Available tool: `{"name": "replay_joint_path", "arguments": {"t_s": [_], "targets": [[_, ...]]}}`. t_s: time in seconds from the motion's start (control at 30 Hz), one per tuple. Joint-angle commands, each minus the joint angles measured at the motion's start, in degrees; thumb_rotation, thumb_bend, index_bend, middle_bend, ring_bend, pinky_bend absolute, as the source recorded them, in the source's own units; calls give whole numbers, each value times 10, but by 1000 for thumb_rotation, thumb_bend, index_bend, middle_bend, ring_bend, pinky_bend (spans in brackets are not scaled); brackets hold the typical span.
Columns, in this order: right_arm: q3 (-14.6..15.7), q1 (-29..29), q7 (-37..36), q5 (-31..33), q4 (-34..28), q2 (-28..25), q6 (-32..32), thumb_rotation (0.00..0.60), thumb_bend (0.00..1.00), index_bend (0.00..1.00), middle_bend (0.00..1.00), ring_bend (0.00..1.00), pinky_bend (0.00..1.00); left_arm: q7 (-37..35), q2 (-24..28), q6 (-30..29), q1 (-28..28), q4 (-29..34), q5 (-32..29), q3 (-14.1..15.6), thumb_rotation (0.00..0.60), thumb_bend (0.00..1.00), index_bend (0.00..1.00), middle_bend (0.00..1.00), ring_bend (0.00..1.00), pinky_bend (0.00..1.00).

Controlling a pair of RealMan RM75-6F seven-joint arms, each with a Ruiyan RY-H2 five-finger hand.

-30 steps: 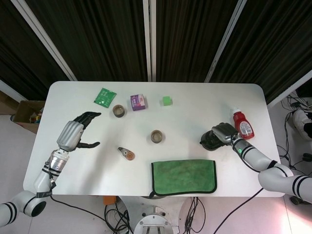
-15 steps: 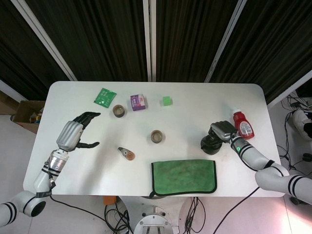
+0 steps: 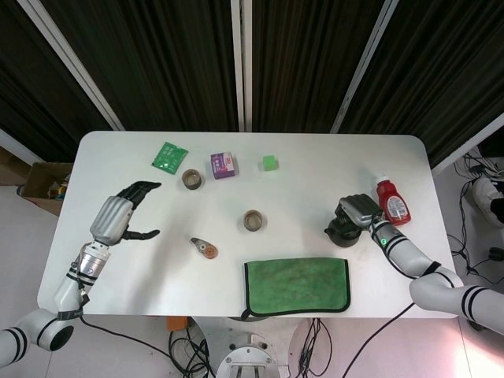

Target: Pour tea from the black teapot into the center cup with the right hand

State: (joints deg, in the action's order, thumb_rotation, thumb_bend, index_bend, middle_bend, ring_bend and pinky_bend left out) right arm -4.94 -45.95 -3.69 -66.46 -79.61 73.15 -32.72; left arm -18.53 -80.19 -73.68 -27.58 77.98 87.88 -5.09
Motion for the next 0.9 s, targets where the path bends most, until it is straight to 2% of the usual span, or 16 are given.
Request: {"name": "replay_joint_path", "arguments": {"t_s": [0.03,0.4,0.5,0.9], "targets": [[0,3,-4,-3,5,5,-2,515,600,911,919,766,454,0,-1,1,0,-1,0,1,600,64,163,184,163,304],[-9,7,-20,-23,3,0,-17,516,742,929,921,766,474,-2,-3,1,0,-4,0,1,600,64,168,183,163,304],[-14,7,-25,-25,-5,-6,-22,545,776,933,924,766,476,-3,-3,1,0,-5,0,1,600,64,169,184,163,304],[-44,-33,2,-1,-33,-11,-5,564,789,941,928,771,488,-19,-9,-6,5,-17,1,1,600,64,171,184,163,303]]}}
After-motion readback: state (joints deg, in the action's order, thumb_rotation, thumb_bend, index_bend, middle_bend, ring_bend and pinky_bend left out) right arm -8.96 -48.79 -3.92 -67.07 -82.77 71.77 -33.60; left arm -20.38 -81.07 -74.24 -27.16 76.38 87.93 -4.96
